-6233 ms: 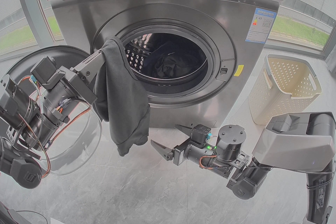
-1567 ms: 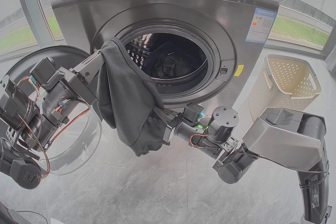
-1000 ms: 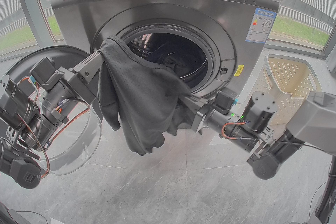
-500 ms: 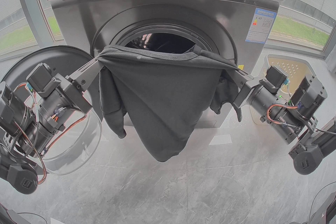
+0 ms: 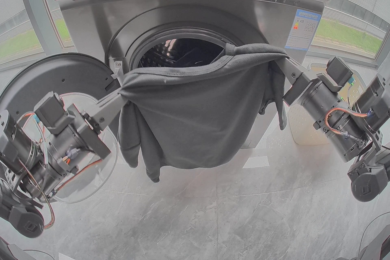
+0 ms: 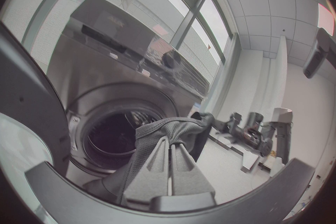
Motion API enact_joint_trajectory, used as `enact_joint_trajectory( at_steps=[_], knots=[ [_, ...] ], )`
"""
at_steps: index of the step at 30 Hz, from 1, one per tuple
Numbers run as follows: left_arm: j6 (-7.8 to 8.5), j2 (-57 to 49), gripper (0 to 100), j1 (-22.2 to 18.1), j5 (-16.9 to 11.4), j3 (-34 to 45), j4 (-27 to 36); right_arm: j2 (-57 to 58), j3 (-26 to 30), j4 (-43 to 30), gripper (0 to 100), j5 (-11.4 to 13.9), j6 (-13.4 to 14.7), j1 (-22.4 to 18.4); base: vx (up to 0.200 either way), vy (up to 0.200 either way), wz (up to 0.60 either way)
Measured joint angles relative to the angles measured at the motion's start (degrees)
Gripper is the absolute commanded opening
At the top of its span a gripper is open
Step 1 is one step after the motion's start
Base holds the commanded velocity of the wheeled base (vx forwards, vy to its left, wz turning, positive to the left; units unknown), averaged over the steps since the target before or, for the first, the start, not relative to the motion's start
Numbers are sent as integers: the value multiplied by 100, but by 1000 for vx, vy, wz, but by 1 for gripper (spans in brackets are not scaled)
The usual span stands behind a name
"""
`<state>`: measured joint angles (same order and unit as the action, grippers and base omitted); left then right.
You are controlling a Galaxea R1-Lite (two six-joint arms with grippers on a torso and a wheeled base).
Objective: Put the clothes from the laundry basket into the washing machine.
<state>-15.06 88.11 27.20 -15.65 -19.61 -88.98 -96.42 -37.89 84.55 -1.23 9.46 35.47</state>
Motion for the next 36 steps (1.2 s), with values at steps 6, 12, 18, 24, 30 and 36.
enact_joint_trajectory(
  at_steps=[6, 12, 18, 24, 30, 36],
  knots=[
    [11, 91, 0, 507, -323, 579, -2, 28, -157, 24, 0, -65, 96, 123, 0, 0, 0],
    [-24, 656, 0, 883, -455, 864, 0, 28, -255, 18, 0, -137, 146, 210, 0, 0, 0],
    [-84, 1258, 100, 1053, -482, 790, -2, 28, -285, 21, 0, -156, 156, 245, 0, 0, 0],
    [-18, 1770, 100, 1354, -385, 717, 0, 33, -290, 18, 0, -152, 156, 256, 0, 0, 0],
    [-13, 2120, 100, 1428, -218, 463, -2, 50, -271, 2, 0, -144, 154, 245, 0, 0, 0],
    [20, 2548, 100, 1420, 110, 101, 0, 44, -251, 10, 0, -141, 157, 252, 0, 0, 0]
  ],
)
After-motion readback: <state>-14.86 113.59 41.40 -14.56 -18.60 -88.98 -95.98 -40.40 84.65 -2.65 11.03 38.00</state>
